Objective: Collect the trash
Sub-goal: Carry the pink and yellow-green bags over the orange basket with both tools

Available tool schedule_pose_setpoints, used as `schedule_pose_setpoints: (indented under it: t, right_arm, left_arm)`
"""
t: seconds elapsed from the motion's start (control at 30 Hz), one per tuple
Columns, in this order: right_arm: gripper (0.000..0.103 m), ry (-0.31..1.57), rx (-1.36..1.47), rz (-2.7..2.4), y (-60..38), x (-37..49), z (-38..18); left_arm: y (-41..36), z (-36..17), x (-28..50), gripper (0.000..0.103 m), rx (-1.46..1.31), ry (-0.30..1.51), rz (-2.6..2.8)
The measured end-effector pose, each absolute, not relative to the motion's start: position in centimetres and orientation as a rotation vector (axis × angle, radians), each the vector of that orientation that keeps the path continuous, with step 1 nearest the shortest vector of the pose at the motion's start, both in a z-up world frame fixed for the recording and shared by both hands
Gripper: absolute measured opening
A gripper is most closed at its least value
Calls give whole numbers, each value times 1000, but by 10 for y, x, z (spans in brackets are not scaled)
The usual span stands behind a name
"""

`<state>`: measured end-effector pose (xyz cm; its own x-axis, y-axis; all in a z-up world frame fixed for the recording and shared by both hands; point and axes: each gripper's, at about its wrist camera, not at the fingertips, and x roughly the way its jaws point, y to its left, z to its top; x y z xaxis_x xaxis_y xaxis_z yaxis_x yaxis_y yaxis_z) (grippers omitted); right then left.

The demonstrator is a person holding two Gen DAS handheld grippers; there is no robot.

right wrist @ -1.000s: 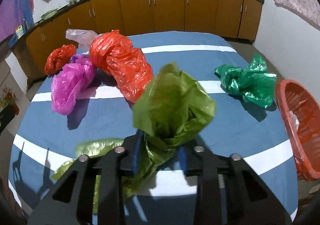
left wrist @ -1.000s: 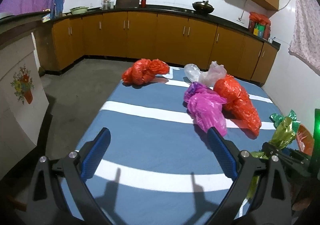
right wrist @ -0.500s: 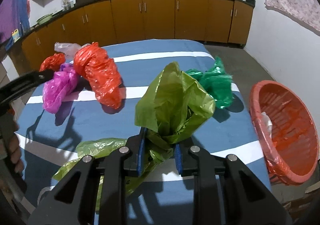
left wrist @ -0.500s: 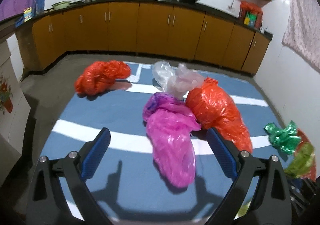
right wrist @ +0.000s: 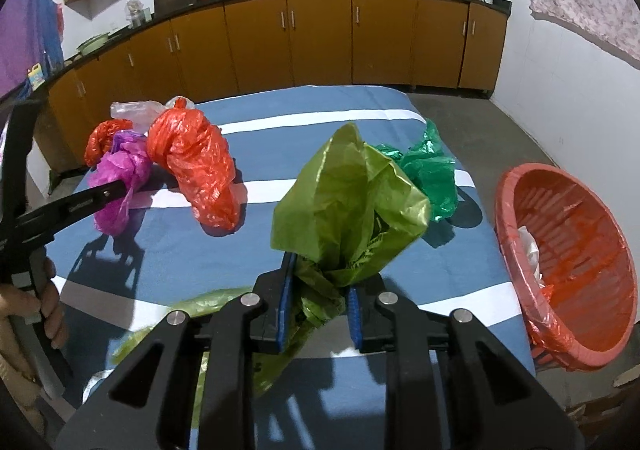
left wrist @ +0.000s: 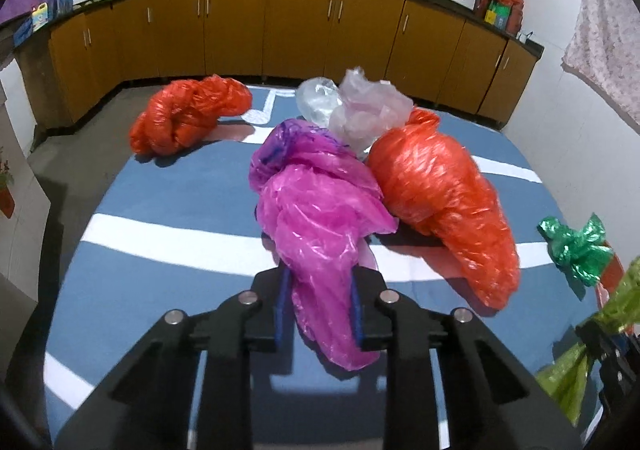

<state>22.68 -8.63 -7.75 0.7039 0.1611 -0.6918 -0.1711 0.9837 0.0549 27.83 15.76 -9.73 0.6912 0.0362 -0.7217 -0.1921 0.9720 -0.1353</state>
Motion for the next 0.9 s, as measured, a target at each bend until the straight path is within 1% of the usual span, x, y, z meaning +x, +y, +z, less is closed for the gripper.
schedule_pose_setpoints:
  t: [0.43, 0.63, 0.9]
  right_arm:
    - [22, 661, -45, 165, -99, 203, -42]
    - [22, 605, -55, 114, -119, 194, -23]
    - [22, 562, -65, 16, -160, 188, -9]
  left_arm:
    - [158, -57, 200, 24, -171, 688, 115]
    - [145, -37, 183, 24, -164, 647, 70]
    - [108, -17, 173, 24, -135, 611, -22]
